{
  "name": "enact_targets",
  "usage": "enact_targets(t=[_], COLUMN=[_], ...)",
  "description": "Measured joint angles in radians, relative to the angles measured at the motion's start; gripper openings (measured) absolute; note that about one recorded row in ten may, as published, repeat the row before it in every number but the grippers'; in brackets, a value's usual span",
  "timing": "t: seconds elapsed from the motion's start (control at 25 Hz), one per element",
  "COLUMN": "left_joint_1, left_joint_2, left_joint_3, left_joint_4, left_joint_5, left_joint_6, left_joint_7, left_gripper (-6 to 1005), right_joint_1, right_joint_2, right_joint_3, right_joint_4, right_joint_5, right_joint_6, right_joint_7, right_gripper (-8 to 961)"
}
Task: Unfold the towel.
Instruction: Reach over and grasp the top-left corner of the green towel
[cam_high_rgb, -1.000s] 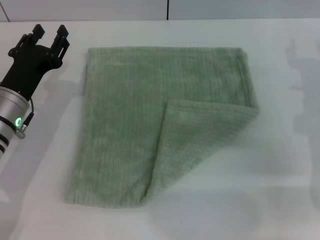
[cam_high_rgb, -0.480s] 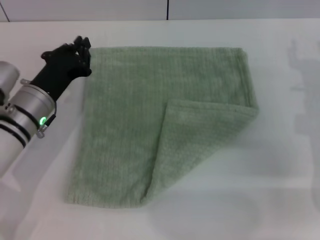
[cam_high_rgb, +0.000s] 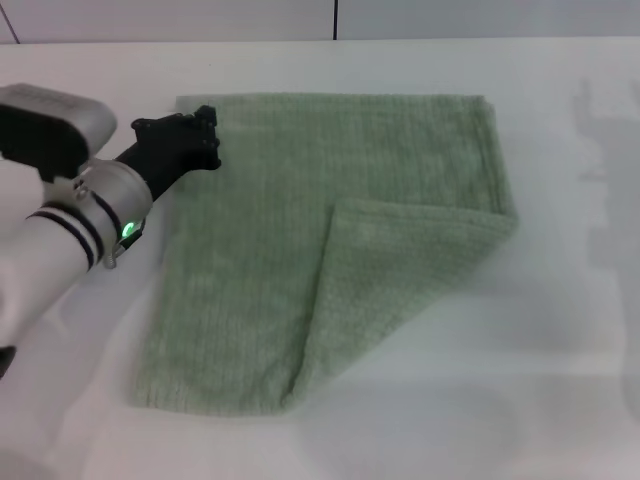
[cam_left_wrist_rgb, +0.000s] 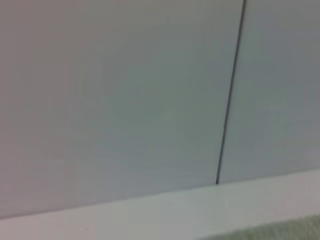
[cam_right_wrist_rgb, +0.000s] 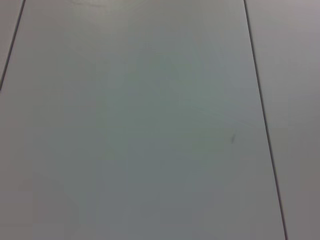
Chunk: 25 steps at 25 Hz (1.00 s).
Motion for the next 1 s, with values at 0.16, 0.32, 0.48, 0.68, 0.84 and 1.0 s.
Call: enact_targets(t=[0.16,0.32,0.48,0.68,0.84,1.0], left_joint_1=[-0.037,-0.059,-0.066,-0.084,-0.084,-0.084], left_joint_2=[-0.001,-0.001,-0.001,-0.001,-0.001,-0.001], left_joint_3=[0.018,0.028,0.030,0.037,0.037,0.037], left_joint_4=[-0.003,-0.004,-0.004,0.001,0.002,0.004], left_joint_5=[0.000,0.000,0.000,0.000,0.000,0.000], left_joint_6=[-0.095,-0.167,-0.196,-0.264,-0.275,-0.283], left_joint_7=[0.000,-0.001,-0.002,0.000,0.000,0.000], left_gripper=[-2,-2,-2,-2,-2,-2], right_joint_1=[0.000,0.001,0.001,0.002,0.005,0.007], right_joint_2=[0.000,0.000,0.000,0.000,0.000,0.000], right_joint_3=[-0.001,0.001,0.002,0.002,0.001,0.001], right_joint_4=[-0.001,-0.004,-0.007,-0.013,-0.014,-0.014], right_joint_5=[0.002,0.002,0.001,-0.001,-0.001,-0.001], right_joint_6=[0.003,0.014,0.019,0.027,0.027,0.037], right_joint_7=[0.000,0.000,0.000,0.000,0.000,0.000], right_gripper=[652,652,652,652,651,650])
